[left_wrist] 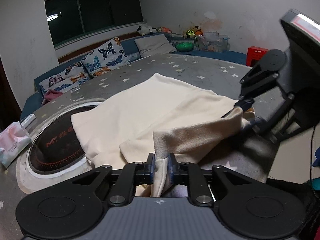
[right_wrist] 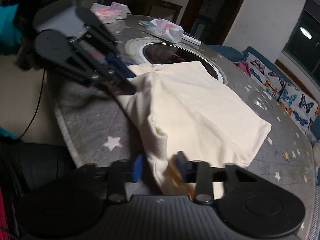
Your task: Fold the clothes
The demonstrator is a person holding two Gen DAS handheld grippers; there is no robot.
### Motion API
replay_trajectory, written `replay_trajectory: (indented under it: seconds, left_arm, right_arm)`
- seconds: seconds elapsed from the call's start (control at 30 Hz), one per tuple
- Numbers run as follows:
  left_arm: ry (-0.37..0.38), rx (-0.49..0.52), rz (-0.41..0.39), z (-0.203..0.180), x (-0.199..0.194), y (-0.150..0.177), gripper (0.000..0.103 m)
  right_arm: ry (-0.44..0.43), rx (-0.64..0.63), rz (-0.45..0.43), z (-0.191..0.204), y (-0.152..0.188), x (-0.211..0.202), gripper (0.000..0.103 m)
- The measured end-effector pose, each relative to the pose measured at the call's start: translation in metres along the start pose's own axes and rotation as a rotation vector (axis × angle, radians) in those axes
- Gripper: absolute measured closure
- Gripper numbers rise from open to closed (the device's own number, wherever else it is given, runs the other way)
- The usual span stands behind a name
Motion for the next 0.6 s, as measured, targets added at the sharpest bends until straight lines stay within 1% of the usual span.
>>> replay_trajectory:
  seconds: [0.03,0.1,0.2,0.3,0.37,0.4,0.43,0.6]
  left_arm:
    - [0.002,0.005,0.001,-0.001,-0.003,0.002,0.083]
    - [-0.001,0.017,0.014,-0.003,-0.006,0.008,0.081]
    - [-0.015,0.031,0.041,-0.004,-0.009,0.019,0.078]
    - [-0.032,0.045,0.058,-0.004,-0.011,0.027,0.078]
    - [-0.039,0.051,0.055,-0.004,-0.013,0.029,0.084]
    - [-0.039,0.048,0.051,-0.004,-0.014,0.029,0.092]
    - [-0.034,0.037,0.044,-0.004,-0.015,0.028,0.096]
    - [-0.032,0.006,0.016,-0.008,-0.028,0.025,0.098]
  right_arm:
    - [-0.003,0.013,0.001,-0.002,-0.001,0.001,0.087]
    - [-0.009,0.04,0.003,-0.005,-0.003,0.004,0.091]
    - [-0.018,0.08,0.005,-0.009,-0.005,0.007,0.092]
    - [-0.021,0.092,0.005,-0.011,-0.006,0.006,0.093]
    - [-0.019,0.094,0.0,-0.011,-0.007,0.005,0.093]
    - [-0.018,0.095,-0.003,-0.011,-0.007,0.004,0.093]
    - [-0.016,0.096,-0.006,-0.011,-0.007,0.003,0.094]
    - [-0.027,0.098,-0.033,-0.009,-0.01,-0.011,0.094]
Point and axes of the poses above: each gripper's, at about its wrist camera, not at the fingertips, and x roughly the way its jaws point, z to its left, y to its underside, the point moved 6 cm from there along x, roughly the way its jaws point, and after that the axes turned 13 degrees about y, right-handed, at the moved point
